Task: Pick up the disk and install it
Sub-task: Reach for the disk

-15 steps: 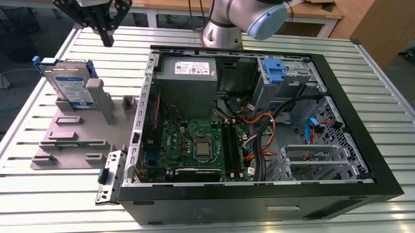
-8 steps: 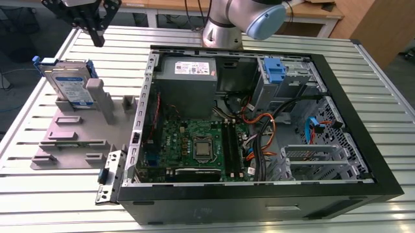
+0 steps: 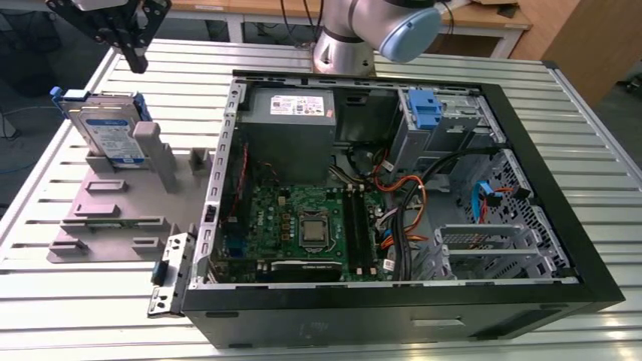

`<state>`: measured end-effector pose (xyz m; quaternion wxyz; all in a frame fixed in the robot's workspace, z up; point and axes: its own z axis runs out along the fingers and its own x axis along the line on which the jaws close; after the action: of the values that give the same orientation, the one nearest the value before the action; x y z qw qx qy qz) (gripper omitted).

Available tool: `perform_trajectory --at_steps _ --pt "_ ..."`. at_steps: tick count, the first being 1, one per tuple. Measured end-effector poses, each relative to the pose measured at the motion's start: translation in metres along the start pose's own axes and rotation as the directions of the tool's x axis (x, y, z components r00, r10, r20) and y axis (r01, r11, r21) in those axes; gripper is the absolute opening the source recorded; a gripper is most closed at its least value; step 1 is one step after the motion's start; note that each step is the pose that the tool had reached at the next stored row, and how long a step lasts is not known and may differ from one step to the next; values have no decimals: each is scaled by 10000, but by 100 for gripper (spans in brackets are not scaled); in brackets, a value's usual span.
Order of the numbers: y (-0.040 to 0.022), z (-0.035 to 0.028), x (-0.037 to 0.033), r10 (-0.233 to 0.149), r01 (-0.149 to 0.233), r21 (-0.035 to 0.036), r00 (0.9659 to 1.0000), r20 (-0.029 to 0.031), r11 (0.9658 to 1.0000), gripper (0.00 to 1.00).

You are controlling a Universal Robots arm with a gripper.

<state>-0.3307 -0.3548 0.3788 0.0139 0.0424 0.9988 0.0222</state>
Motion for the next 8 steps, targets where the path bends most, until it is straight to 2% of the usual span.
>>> perform_trajectory --at_steps 8 --pt "-17 14 189 0 0 -1 10000 0 10000 11"
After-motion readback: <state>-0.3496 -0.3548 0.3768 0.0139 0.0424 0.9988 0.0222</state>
